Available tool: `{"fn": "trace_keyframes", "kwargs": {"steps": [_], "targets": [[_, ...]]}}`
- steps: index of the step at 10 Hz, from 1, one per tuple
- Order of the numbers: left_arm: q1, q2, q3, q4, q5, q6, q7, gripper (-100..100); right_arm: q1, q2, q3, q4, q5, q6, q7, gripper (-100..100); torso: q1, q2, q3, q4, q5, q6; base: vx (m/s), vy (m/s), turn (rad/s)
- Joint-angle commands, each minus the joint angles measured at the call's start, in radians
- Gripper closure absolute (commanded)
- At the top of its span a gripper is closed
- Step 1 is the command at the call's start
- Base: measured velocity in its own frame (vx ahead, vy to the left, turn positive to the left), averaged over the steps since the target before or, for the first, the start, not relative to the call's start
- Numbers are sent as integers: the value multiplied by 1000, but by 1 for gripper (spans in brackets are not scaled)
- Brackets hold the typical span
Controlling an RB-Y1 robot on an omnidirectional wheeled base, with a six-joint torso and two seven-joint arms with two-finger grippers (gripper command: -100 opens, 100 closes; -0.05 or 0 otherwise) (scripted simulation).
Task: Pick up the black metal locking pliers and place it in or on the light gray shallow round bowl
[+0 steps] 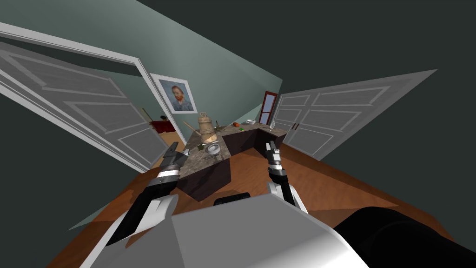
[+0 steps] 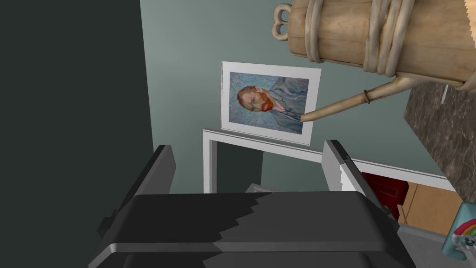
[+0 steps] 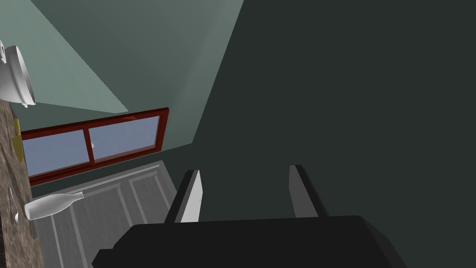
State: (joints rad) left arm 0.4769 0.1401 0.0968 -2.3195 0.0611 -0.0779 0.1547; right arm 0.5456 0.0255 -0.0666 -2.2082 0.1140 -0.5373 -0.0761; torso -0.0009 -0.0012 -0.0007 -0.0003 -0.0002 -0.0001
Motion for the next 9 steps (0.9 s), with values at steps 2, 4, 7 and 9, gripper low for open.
{"fn": "trace_keyframes", "kwargs": {"steps": [2,4,7,9], "targets": [[-5,1,10,-5,5,63,6,-100,0,0,0,0,0,0,0,0,0,0,0,0,0,0,23,-14,-44],[-8,2,20,-9,10,113,11,-100,0,0,0,0,0,0,0,0,0,0,0,0,0,0,23,-12,-48],[-15,3,39,-19,20,201,22,-100,0,0,0,0,0,0,0,0,0,0,0,0,0,0,23,-15,-54],[-19,4,50,-23,25,253,28,-100,0,0,0,0,0,0,0,0,0,0,0,0,0,0,27,-14,-42]]}}
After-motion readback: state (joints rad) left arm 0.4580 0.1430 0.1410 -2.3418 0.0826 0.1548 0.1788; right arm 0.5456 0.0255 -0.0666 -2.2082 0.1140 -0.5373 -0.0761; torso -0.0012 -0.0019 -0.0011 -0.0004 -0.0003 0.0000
